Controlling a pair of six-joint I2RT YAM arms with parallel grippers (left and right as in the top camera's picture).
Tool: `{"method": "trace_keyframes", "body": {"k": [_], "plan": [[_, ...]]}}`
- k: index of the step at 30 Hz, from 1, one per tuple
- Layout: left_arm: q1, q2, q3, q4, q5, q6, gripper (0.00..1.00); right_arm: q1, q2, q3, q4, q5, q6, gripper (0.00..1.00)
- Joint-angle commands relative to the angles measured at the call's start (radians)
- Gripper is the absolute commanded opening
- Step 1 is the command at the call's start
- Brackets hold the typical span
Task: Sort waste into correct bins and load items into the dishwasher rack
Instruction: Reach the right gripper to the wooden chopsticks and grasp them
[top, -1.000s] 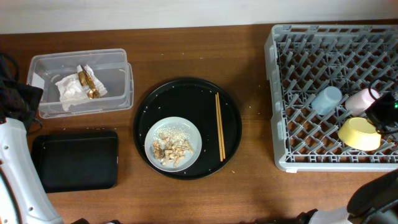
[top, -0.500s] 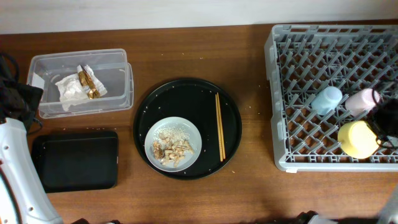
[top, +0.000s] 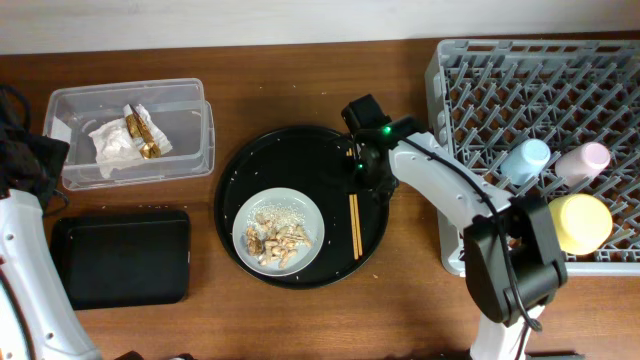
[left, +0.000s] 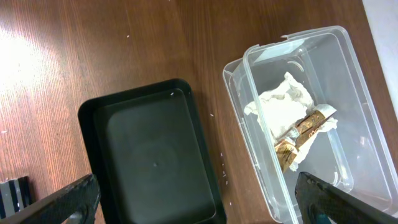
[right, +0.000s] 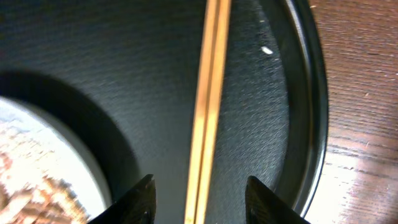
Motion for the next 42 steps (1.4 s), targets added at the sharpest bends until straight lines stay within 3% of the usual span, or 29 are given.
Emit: {"method": "trace_keyframes", "body": {"k": [1,16,23,27,31,38,39,42], "plan": [[0.003,-0.002,0.003,0.002,-0.011,-0.002,0.99,0.003,0.055,0.002,0.010,0.195,0.088,0.45],[0.003,-0.002,0.003,0.002,-0.011,-0.002,0.99,0.049,0.124,0.001,0.056,0.166,0.136,0.43],[0.003,-0.002,0.003,0.002,-0.011,-0.002,0.99,-0.011,0.124,0.001,0.055,0.143,0.018,0.40],[0.003,-0.002,0.003,0.002,-0.011,-0.002,0.99,-0.016,0.125,0.001,0.066,0.024,-0.056,0.38],[0.003,-0.002,0.003,0.002,-0.011,-0.002,0.99,-0.015,0.125,-0.002,0.069,-0.005,-0.055,0.23],[0.003,-0.002,0.003,0.002,-0.011,-0.002,0.99,-0.015,0.125,-0.095,0.154,-0.022,-0.055,0.22],[0.003,-0.002,0.003,0.002,-0.011,-0.002,0.99,-0.015,0.125,-0.095,0.161,-0.050,-0.055,0.14],[0.003,-0.002,0.003,0.002,-0.011,-0.002,0.99,-0.018,0.122,-0.093,0.159,-0.114,-0.048,0.06]]}}
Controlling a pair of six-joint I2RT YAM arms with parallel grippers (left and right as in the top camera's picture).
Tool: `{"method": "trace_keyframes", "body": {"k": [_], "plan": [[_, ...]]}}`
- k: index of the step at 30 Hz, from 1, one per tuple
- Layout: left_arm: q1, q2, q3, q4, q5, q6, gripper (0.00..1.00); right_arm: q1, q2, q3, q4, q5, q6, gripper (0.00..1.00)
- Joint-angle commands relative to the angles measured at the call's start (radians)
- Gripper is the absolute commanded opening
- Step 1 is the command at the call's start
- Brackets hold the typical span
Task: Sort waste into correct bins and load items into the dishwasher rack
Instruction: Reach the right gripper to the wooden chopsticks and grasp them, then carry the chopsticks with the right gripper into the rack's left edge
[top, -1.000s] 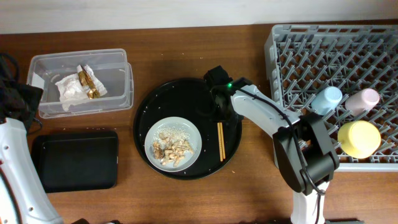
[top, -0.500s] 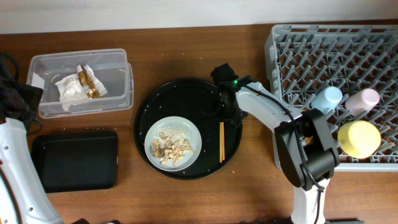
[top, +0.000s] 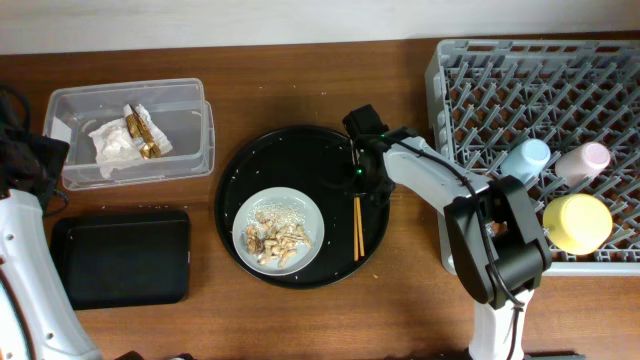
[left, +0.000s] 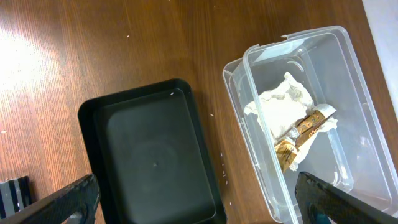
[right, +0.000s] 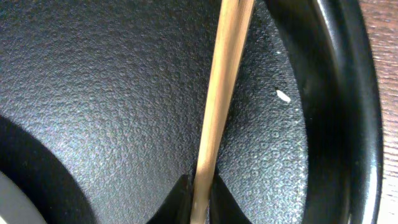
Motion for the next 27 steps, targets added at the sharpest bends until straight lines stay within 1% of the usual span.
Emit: {"method": "trace_keyframes", "body": {"k": [1,3,8,10,11,12,14,16,17,18,20,22,23,27], "plan": [[0.003,-0.002,0.003,0.002,-0.011,-0.002,0.99,0.003,0.023,-0.031,-0.004,-0.080,0.004,0.06],[0.003,-0.002,0.003,0.002,-0.011,-0.002,0.99,0.003,0.015,-0.012,-0.035,-0.093,0.004,0.06],[0.003,-0.002,0.003,0.002,-0.011,-0.002,0.99,0.003,0.011,0.162,-0.214,-0.097,0.003,0.07],[0.003,-0.002,0.003,0.002,-0.011,-0.002,0.99,0.003,0.011,0.206,-0.245,-0.097,0.003,0.04],[0.003,-0.002,0.003,0.002,-0.011,-0.002,0.99,0.001,0.011,0.253,-0.294,-0.087,-0.002,0.04],[0.003,-0.002,0.003,0.002,-0.011,-0.002,0.99,-0.015,0.010,0.319,-0.363,-0.060,-0.035,0.05],[0.003,-0.002,0.003,0.002,-0.011,-0.002,0.99,-0.093,0.009,0.475,-0.516,0.061,-0.058,0.04],[0.003,-0.002,0.003,0.002,-0.011,-0.002,0.99,-0.193,0.009,0.593,-0.612,0.073,-0.110,0.04],[0.003,-0.002,0.003,0.002,-0.011,-0.002,0.99,-0.271,0.009,0.635,-0.638,0.072,-0.132,0.04],[0.003,-0.002,0.003,0.002,-0.011,-0.002,0.99,-0.317,0.009,0.640,-0.639,0.073,-0.132,0.04],[0.003,-0.002,0.003,0.002,-0.011,-0.002,0.99,-0.430,0.009,0.640,-0.612,0.072,-0.186,0.04],[0.003,-0.002,0.003,0.002,-0.011,-0.002,0.99,-0.489,0.011,0.639,-0.577,0.062,-0.238,0.04],[0.003,-0.002,0.003,0.002,-0.011,-0.002,0.99,-0.500,0.011,0.639,-0.564,0.061,-0.260,0.04],[0.003,-0.002,0.003,0.002,-0.011,-0.002,0.99,-0.502,0.025,0.617,-0.479,0.114,-0.263,0.04]]}}
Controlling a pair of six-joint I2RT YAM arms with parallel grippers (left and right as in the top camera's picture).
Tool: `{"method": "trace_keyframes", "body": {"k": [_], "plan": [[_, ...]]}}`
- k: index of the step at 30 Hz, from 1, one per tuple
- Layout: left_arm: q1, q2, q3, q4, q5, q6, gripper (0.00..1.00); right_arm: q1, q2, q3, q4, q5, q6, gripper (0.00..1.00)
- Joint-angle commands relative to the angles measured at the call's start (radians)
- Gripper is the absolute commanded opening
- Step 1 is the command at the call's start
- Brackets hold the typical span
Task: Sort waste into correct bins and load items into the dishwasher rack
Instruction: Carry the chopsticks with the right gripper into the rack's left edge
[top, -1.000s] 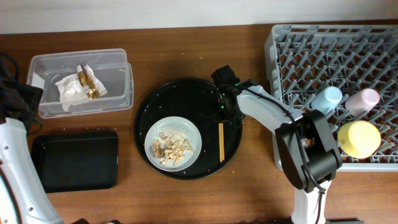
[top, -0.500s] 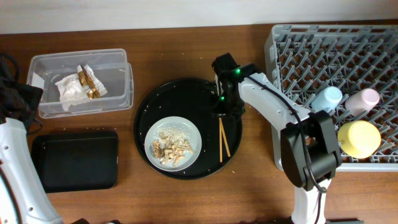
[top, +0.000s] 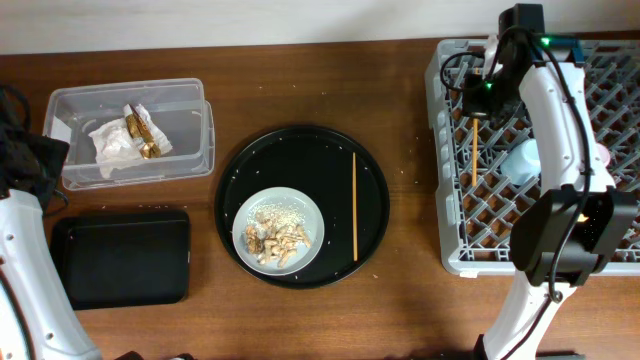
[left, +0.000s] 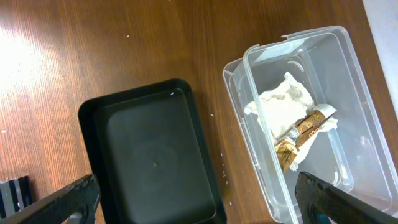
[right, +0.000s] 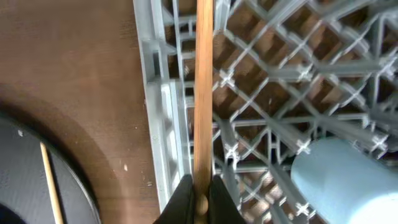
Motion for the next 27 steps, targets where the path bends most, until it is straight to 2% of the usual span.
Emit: {"method": "trace_keyframes", "body": {"k": [1,3,4,6,8,9,11,15,19,22,24,26,27], "plan": [[0.003,-0.002,0.003,0.002,-0.011,-0.002,0.99,0.003,0.003,-0.017,0.050,0.030,-0.013,0.05],[0.003,-0.002,0.003,0.002,-0.011,-0.002,0.99,0.004,0.003,-0.022,0.074,0.029,-0.013,0.13],[0.003,-0.002,0.003,0.002,-0.011,-0.002,0.99,0.003,0.003,-0.023,0.083,0.011,-0.013,0.21],[0.003,-0.002,0.003,0.002,-0.011,-0.002,0.99,0.004,0.003,-0.024,0.084,-0.019,-0.013,0.47],[0.003,-0.002,0.003,0.002,-0.011,-0.002,0.99,0.004,0.003,-0.024,0.055,-0.101,-0.010,0.51],[0.003,-0.002,0.003,0.002,-0.011,-0.002,1.00,0.005,0.003,-0.024,0.036,-0.194,-0.010,0.52],[0.003,-0.002,0.003,0.002,-0.011,-0.002,0.99,0.025,0.003,-0.023,0.019,-0.256,-0.010,0.53],[0.003,-0.002,0.003,0.002,-0.011,-0.002,0.99,0.182,0.003,-0.023,-0.028,-0.253,0.010,0.55],[0.003,-0.002,0.003,0.002,-0.011,-0.002,0.99,0.407,0.003,-0.048,-0.019,-0.005,0.296,0.55],[0.003,-0.002,0.003,0.002,-0.011,-0.002,0.99,0.543,0.003,-0.205,0.124,0.092,0.390,0.59],[0.003,-0.002,0.003,0.002,-0.011,-0.002,0.99,0.575,0.003,-0.330,0.200,0.114,0.490,0.59],[0.003,-0.002,0.003,0.002,-0.011,-0.002,0.99,0.575,0.003,-0.399,0.243,0.113,0.497,0.59],[0.003,-0.002,0.003,0.002,-0.011,-0.002,0.99,0.576,0.003,-0.440,0.270,0.102,0.498,0.52]]}}
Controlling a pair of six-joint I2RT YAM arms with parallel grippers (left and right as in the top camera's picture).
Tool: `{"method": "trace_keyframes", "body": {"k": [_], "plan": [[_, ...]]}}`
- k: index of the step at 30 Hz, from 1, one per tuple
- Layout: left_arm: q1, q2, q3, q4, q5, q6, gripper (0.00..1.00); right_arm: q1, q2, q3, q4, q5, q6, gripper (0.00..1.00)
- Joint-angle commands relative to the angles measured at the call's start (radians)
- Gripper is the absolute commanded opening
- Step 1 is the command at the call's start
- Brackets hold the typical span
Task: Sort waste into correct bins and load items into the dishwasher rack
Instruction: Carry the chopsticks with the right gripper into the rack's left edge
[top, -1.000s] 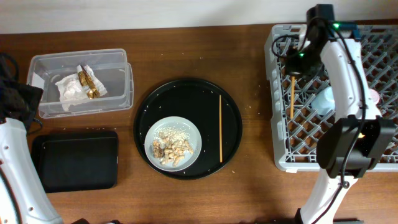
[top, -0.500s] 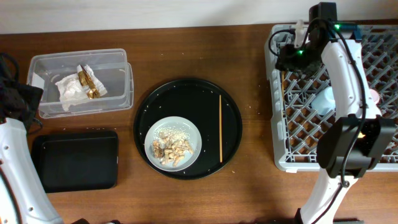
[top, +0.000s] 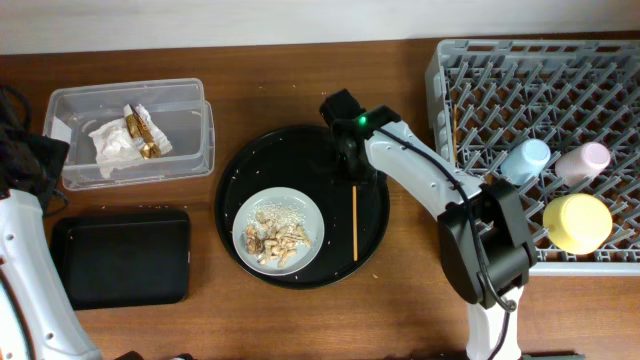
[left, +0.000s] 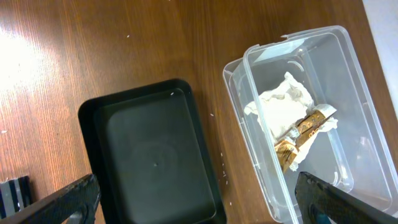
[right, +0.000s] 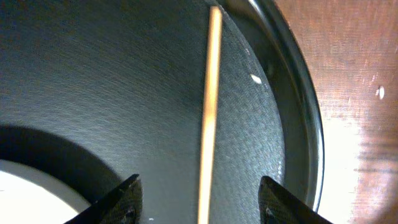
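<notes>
One wooden chopstick (top: 354, 222) lies on the round black tray (top: 250, 160), right of a white plate of food scraps (top: 279, 228). My right gripper (top: 346, 135) hovers over the tray's upper right, open. In the right wrist view its fingers (right: 124, 198) straddle that chopstick (right: 210, 118) without touching it. Another chopstick (top: 459, 125) appears to lie in the left part of the grey dishwasher rack (top: 520, 80). My left gripper (left: 193, 205) is open, high above the black bin (left: 149, 162) and the clear bin (left: 348, 155).
The clear bin (top: 190, 150) holds a crumpled tissue (top: 112, 143) and a wrapper (top: 142, 133). The black bin (top: 120, 258) sits below it. Blue (top: 525, 158), pink (top: 583, 160) and yellow (top: 573, 222) cups stand in the rack's right side.
My right gripper was shut on a chopstick over the rack's left side. Now it is open, back over the tray above the remaining chopstick. The left arm has not moved.
My right gripper was open over two chopsticks on the tray, then shut on one of them. Then it held that chopstick over the rack. Now it is open and back over the tray, where one chopstick is left.
</notes>
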Motion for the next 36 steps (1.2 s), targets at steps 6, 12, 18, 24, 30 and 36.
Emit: {"method": "trace_keyframes", "body": {"k": [6,12,18,24,30,36], "plan": [[0.003,-0.002,0.003,0.002,-0.011,-0.002,0.99,0.012,-0.007,-0.166,0.161,-0.027,0.078,0.36],[0.003,-0.002,0.003,0.002,-0.011,-0.002,0.99,0.012,-0.007,-0.177,0.167,-0.016,0.078,0.14],[0.003,-0.002,0.003,0.002,-0.011,-0.002,0.99,-0.055,-0.064,-0.031,-0.006,-0.108,0.026,0.04],[0.003,-0.002,0.003,0.002,-0.011,-0.002,0.99,-0.444,-0.124,0.437,-0.432,-0.112,-0.340,0.04],[0.003,-0.002,0.003,0.002,-0.011,-0.002,0.99,-0.598,-0.101,0.434,-0.371,-0.111,-0.574,0.05],[0.003,-0.002,0.003,0.002,-0.011,-0.002,0.99,-0.593,-0.019,0.432,-0.377,-0.191,-0.536,0.71]]}}
